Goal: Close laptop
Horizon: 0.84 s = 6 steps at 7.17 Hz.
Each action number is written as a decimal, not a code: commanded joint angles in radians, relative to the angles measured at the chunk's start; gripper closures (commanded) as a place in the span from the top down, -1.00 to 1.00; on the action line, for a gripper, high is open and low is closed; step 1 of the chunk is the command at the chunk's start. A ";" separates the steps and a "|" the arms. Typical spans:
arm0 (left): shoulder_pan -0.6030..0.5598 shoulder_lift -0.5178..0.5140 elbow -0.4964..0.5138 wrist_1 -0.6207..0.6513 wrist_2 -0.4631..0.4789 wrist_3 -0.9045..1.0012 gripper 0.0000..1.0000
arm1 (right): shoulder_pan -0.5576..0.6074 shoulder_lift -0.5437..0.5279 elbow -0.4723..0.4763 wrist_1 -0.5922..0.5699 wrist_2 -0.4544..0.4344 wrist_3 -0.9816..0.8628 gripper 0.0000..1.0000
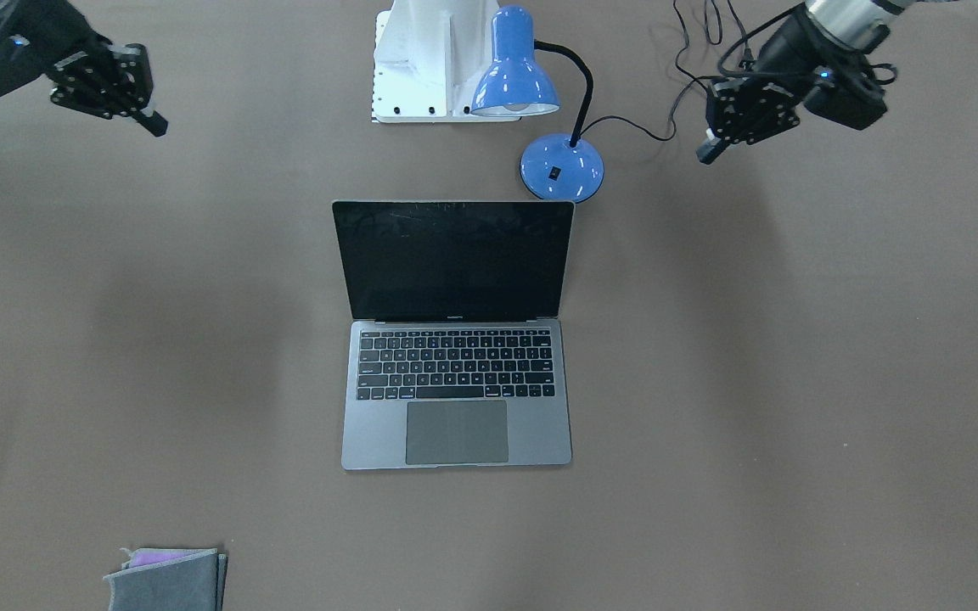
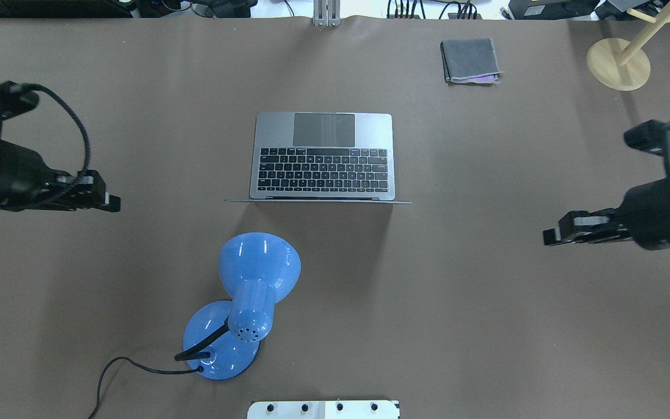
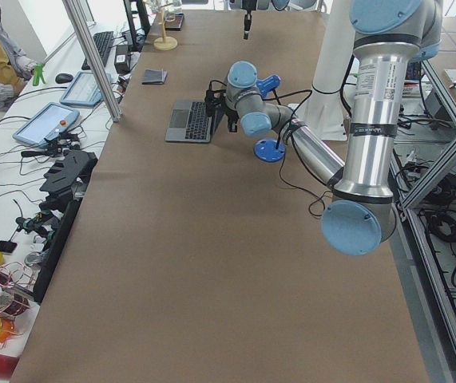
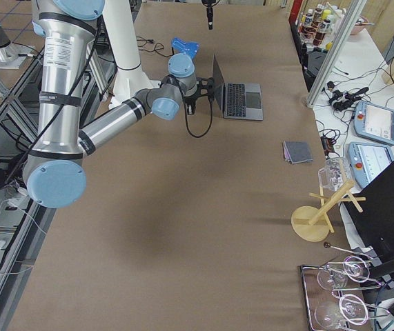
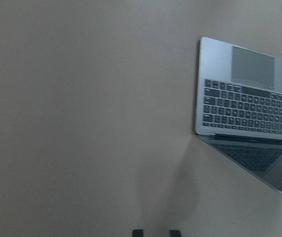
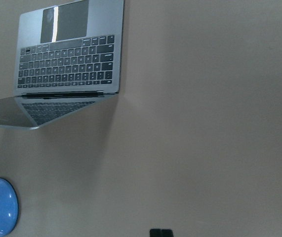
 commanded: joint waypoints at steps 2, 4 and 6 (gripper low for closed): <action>0.254 -0.038 -0.027 0.011 0.267 -0.072 -1.00 | -0.250 0.114 0.016 -0.001 -0.268 0.188 -1.00; 0.291 -0.180 0.001 0.136 0.325 -0.083 -1.00 | -0.334 0.176 0.004 -0.045 -0.397 0.195 -1.00; 0.291 -0.251 0.051 0.181 0.361 -0.078 -1.00 | -0.338 0.337 -0.037 -0.212 -0.443 0.195 -1.00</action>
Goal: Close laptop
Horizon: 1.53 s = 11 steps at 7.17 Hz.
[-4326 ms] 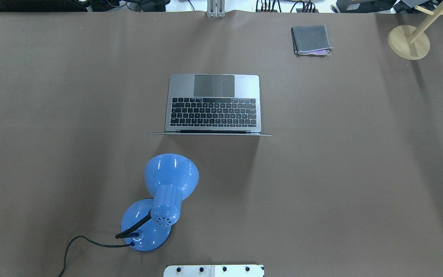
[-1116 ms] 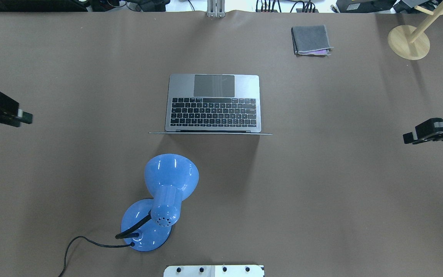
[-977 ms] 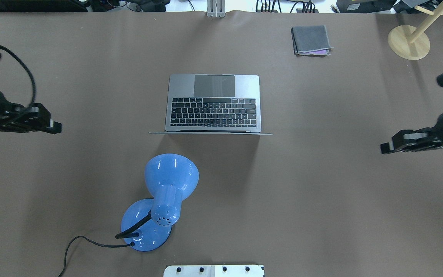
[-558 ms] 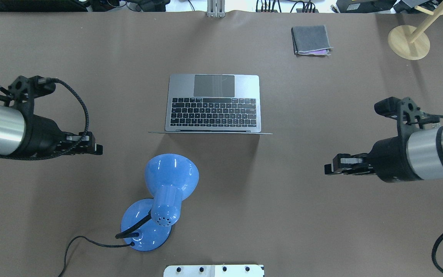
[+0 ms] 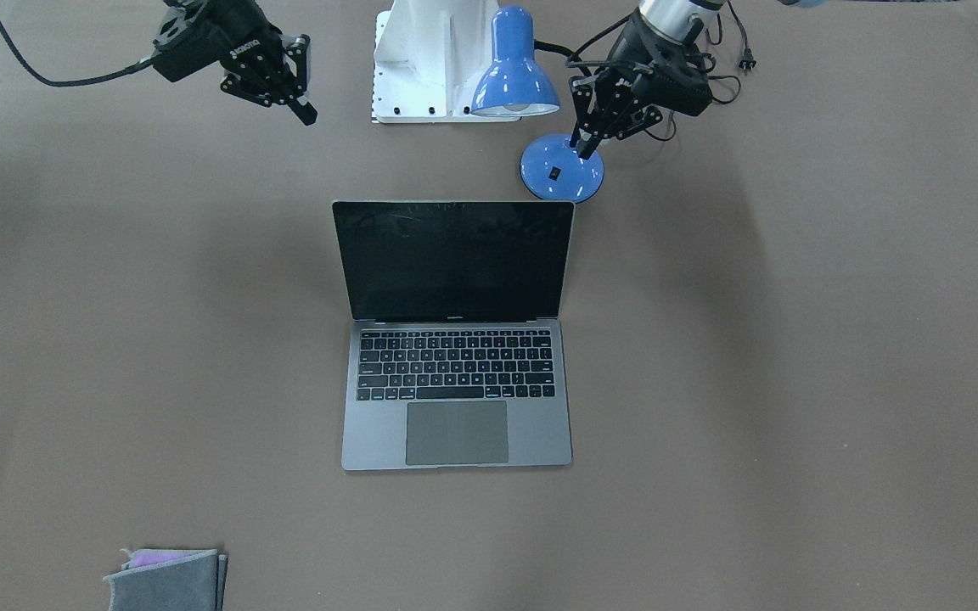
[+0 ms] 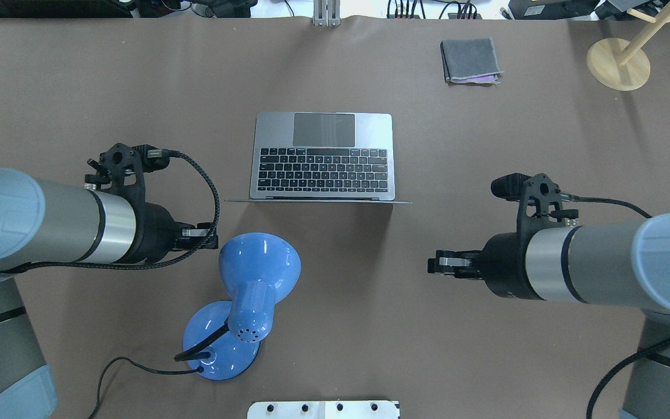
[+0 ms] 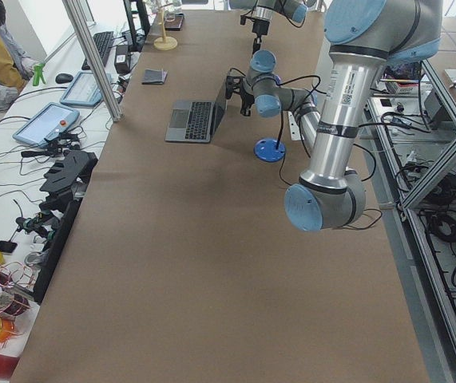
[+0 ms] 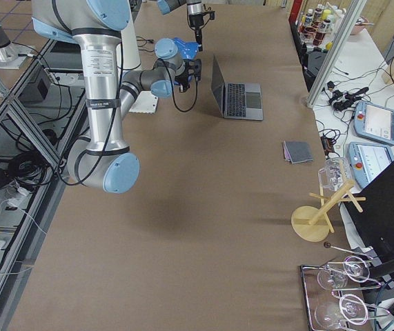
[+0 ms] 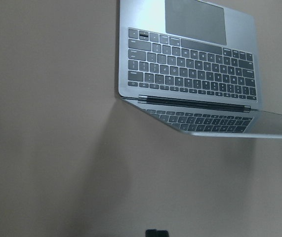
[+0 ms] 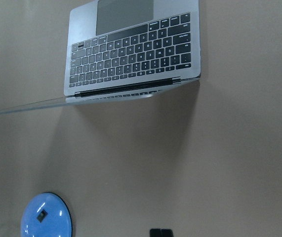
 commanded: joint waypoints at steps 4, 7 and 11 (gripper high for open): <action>0.003 -0.104 0.105 0.020 0.029 0.037 -1.00 | 0.046 0.199 -0.164 -0.079 -0.048 -0.028 -1.00; -0.011 -0.130 0.114 0.017 0.029 0.041 -1.00 | 0.068 0.221 -0.202 -0.079 -0.048 -0.033 -1.00; -0.091 -0.191 0.177 0.014 0.023 0.099 -1.00 | 0.082 0.241 -0.212 -0.084 -0.048 -0.033 -1.00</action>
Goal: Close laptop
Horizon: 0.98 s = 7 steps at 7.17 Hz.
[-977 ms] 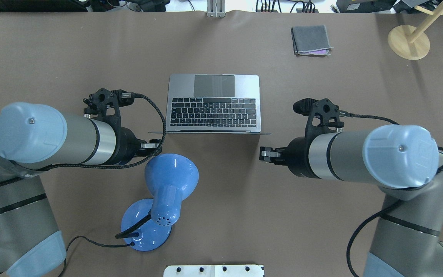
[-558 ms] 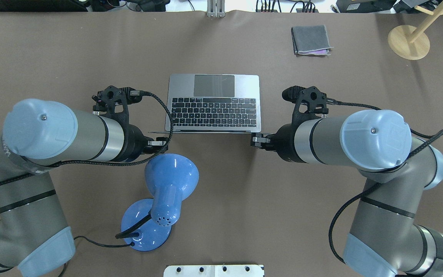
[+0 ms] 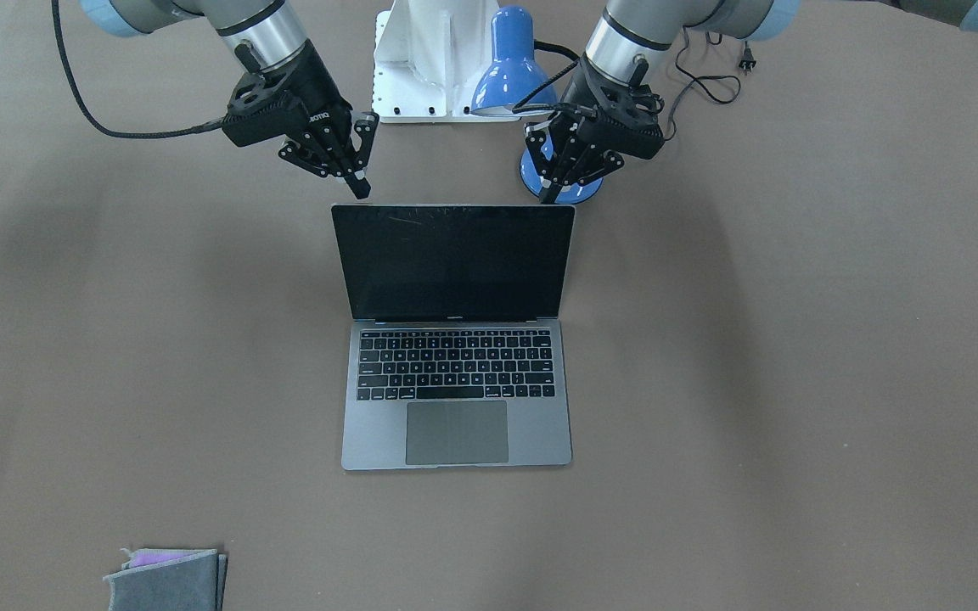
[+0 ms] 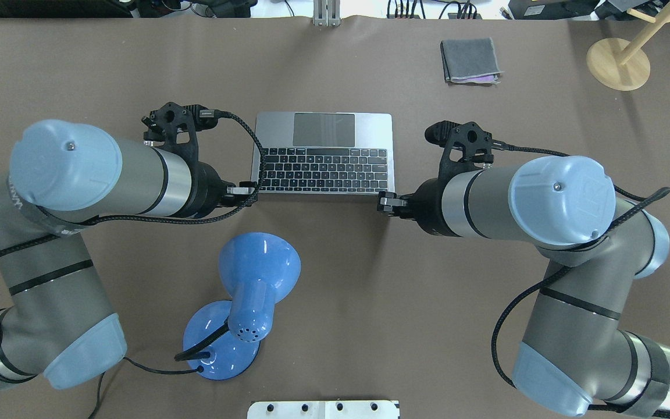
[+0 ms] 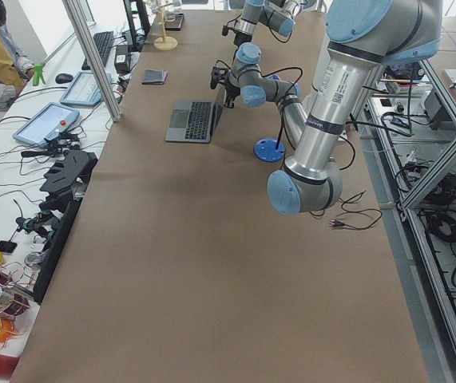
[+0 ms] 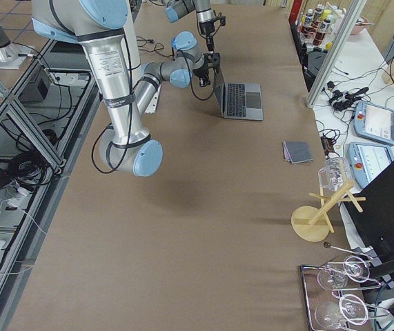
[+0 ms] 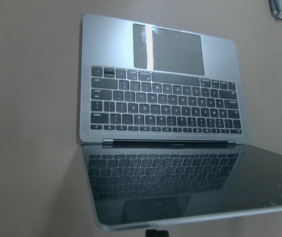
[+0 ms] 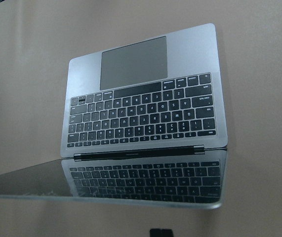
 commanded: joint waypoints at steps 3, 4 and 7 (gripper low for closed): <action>-0.078 -0.069 0.077 -0.007 -0.003 0.013 -1.00 | 0.056 0.071 -0.076 -0.002 0.002 0.000 -1.00; -0.095 -0.097 0.114 -0.014 -0.004 0.013 -1.00 | 0.093 0.100 -0.096 -0.005 0.006 0.000 -1.00; -0.130 -0.173 0.226 -0.039 -0.004 0.012 -1.00 | 0.163 0.180 -0.238 0.006 0.014 -0.014 -1.00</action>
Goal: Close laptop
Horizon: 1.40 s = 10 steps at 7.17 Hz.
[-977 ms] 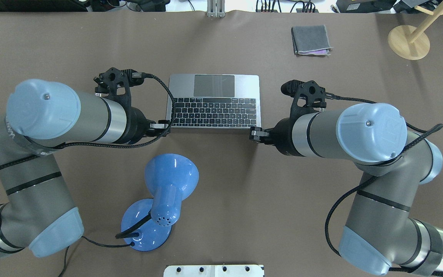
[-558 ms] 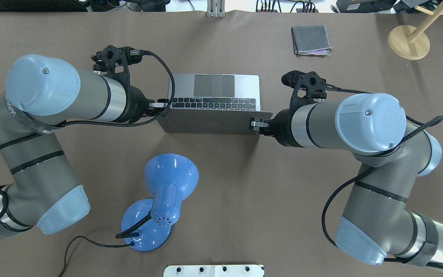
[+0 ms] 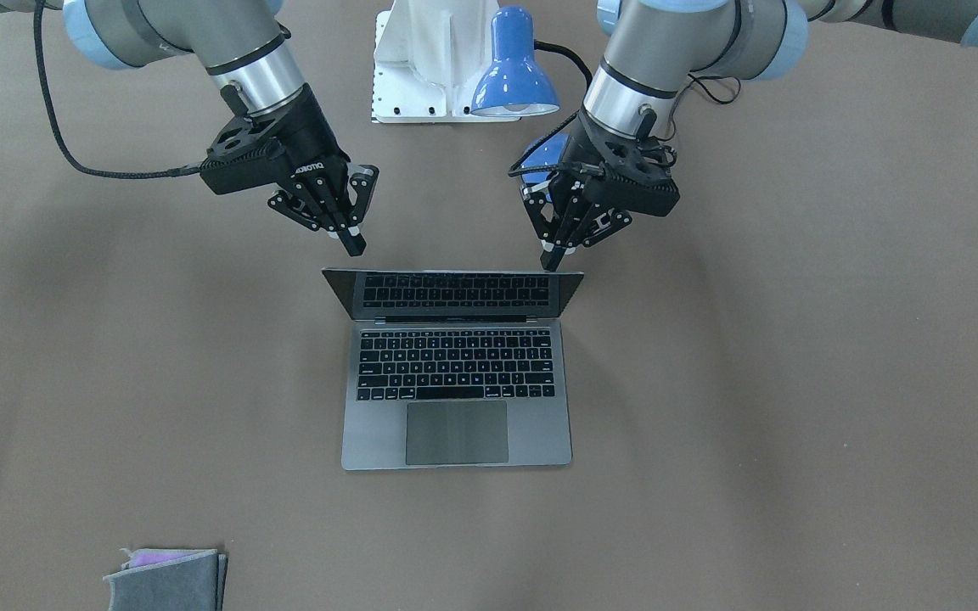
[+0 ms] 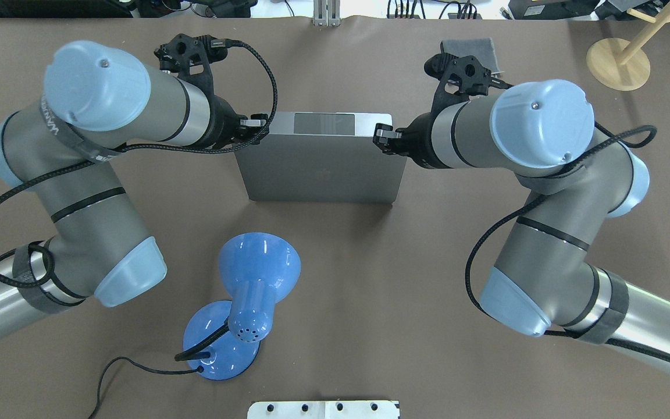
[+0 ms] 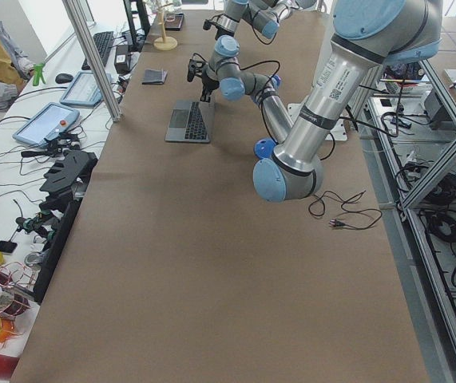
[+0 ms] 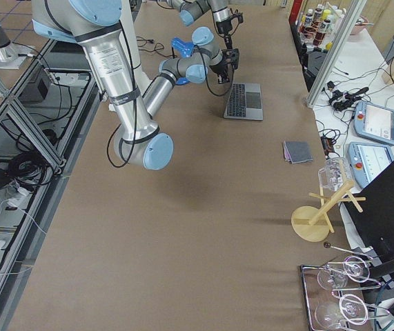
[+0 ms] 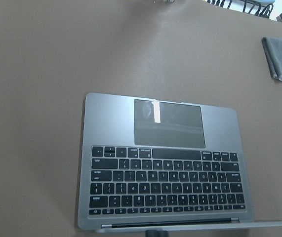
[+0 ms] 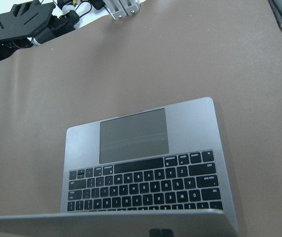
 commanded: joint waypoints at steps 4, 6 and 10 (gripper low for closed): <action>-0.044 -0.089 0.180 -0.057 0.000 0.032 -1.00 | 0.045 0.132 -0.229 0.008 0.004 -0.029 -1.00; -0.061 -0.106 0.272 -0.120 0.000 0.034 -1.00 | 0.078 0.189 -0.333 0.008 0.030 -0.063 -1.00; -0.061 -0.180 0.464 -0.207 0.003 0.035 -1.00 | 0.097 0.268 -0.487 0.013 0.062 -0.078 -1.00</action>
